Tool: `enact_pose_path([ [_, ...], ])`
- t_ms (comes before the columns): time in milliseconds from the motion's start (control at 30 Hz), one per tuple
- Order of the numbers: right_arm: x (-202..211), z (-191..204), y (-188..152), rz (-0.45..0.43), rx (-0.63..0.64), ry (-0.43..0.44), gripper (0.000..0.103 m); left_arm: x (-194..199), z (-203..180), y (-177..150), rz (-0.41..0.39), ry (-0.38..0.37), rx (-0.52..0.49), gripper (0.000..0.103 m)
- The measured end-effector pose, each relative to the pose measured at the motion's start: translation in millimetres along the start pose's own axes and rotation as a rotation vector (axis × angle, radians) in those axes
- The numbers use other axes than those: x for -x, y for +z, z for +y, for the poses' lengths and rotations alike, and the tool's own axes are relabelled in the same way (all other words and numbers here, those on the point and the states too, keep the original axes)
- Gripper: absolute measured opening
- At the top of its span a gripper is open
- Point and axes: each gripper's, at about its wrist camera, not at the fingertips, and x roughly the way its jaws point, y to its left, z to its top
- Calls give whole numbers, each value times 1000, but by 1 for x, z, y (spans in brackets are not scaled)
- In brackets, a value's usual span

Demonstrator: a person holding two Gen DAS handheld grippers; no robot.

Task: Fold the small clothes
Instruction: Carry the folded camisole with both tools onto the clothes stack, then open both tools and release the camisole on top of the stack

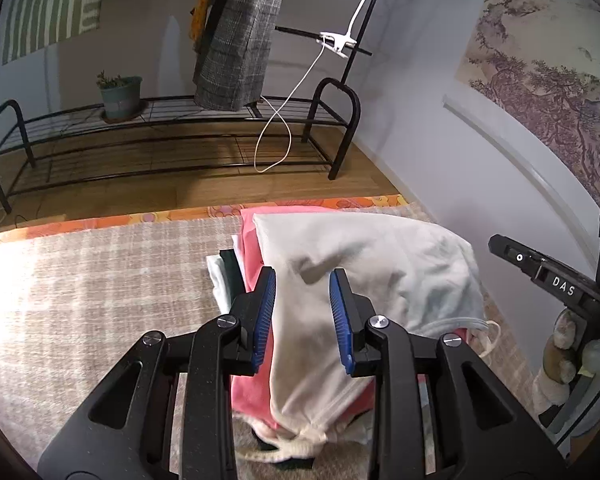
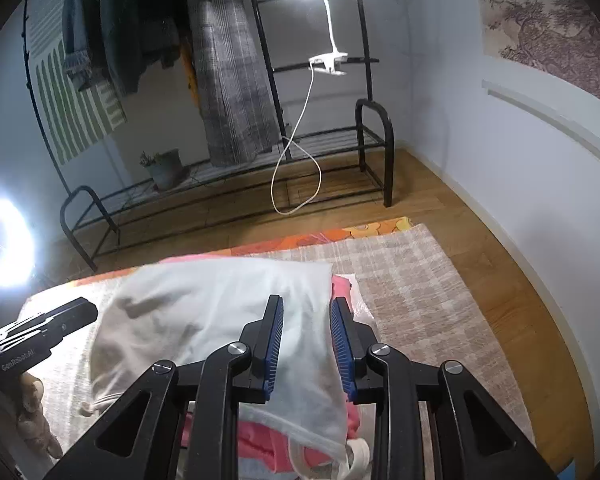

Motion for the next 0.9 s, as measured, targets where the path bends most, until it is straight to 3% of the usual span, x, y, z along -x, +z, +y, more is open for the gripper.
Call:
enact_pose_path([
  [267, 53, 17, -2, -29, 8, 6, 26, 61, -13, -7, -45, -4, -29, 27],
  [567, 143, 50, -14, -99, 11, -2, 26, 164, -25, -26, -134, -19, -93, 27],
  [900, 230, 118, -62, -152, 47, -37, 26, 267, -12, -81, -204, -23, -121, 28],
])
